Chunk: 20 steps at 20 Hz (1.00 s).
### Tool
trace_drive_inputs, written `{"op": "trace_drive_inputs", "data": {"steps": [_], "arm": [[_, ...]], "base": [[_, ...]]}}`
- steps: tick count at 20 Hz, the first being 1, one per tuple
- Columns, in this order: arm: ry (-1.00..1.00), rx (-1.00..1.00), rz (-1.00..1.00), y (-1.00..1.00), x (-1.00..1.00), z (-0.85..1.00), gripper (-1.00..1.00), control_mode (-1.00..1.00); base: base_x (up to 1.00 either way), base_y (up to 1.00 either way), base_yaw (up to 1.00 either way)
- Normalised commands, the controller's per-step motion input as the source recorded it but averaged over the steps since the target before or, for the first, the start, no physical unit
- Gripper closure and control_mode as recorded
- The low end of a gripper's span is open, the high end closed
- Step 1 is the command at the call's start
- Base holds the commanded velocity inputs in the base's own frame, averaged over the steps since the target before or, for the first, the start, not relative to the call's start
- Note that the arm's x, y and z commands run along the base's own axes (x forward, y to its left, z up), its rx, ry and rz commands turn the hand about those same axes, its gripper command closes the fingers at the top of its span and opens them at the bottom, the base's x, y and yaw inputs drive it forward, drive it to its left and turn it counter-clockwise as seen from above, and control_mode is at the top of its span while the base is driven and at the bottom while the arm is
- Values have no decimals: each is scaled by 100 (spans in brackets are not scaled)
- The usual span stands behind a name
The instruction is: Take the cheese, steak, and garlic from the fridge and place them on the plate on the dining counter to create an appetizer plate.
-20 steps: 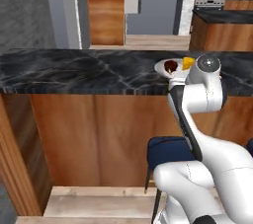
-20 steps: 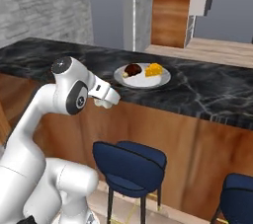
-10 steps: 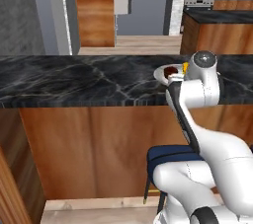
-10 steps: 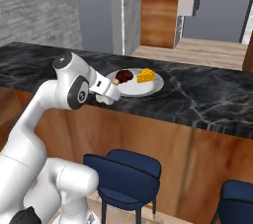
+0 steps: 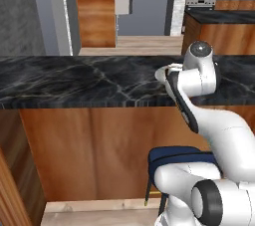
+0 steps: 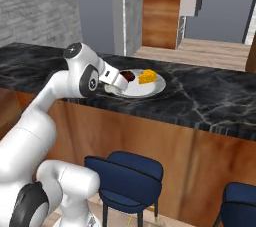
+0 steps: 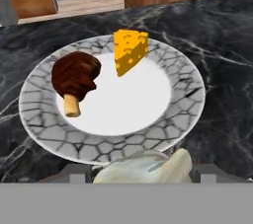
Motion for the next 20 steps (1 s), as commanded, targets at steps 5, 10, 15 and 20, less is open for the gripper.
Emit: {"op": "trace_drive_inputs", "data": {"steps": [5,10,15,20], "arm": [[0,0,0,-40,71,-14,100,-100],[0,0,0,-28,25,-21,100,-100],[0,0,0,-32,47,-25,100,-100],[0,0,0,-4,33,-24,-100,-100]], "base": [[0,0,0],[0,0,0],[0,0,0],[0,0,0]]}}
